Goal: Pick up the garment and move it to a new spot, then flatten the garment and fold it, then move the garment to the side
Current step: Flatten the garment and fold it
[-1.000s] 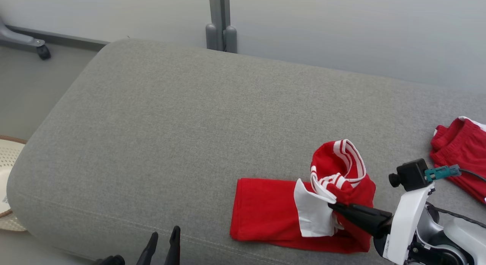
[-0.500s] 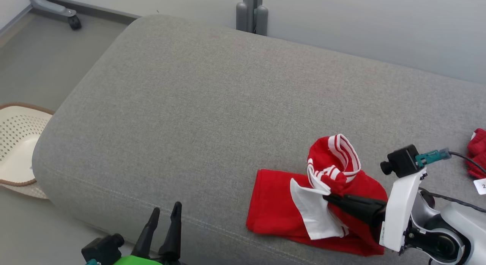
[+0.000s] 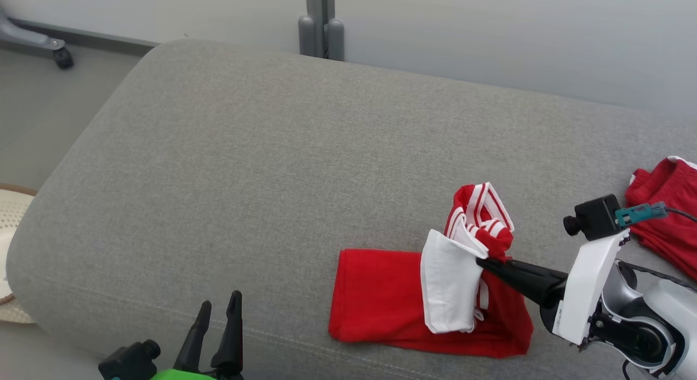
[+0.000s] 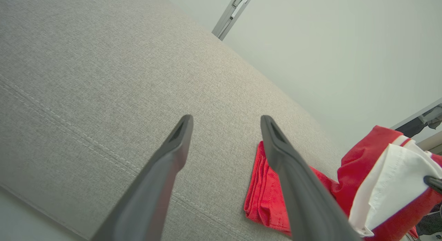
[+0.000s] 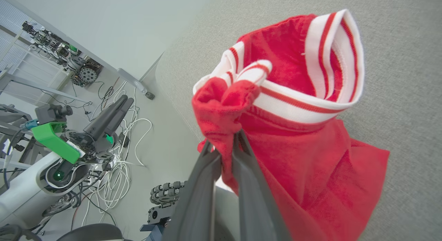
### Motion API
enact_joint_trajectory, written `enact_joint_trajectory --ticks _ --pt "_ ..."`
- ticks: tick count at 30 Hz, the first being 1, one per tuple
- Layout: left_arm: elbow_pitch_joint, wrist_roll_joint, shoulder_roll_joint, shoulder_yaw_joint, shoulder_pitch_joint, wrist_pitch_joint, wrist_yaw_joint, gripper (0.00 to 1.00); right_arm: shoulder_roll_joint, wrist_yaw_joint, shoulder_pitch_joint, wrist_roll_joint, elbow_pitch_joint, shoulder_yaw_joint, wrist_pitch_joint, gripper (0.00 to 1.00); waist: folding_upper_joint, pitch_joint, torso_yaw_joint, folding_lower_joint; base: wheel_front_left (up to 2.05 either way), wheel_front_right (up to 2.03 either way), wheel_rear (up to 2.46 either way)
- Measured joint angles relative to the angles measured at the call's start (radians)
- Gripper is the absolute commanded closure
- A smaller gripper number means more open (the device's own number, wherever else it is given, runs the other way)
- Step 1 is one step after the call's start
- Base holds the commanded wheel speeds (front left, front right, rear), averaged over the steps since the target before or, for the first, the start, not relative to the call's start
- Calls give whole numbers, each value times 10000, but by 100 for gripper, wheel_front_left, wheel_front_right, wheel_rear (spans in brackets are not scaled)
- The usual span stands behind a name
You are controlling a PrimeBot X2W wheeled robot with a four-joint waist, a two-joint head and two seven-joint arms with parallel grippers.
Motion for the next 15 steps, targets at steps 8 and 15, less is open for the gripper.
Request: enact_joint_trajectory --ticks 8,15 --pt "-86 0 -59 59 53 0 -75 0 -184 -297 51 -23 58 -349 -125 100 0 -141 -899 0 0 0 0" --pt "-109 0 -88 38 77 0 -121 0 -665 -637 58 -6 330 -1145 -729 100 0 -41 -1489 0 0 0 0"
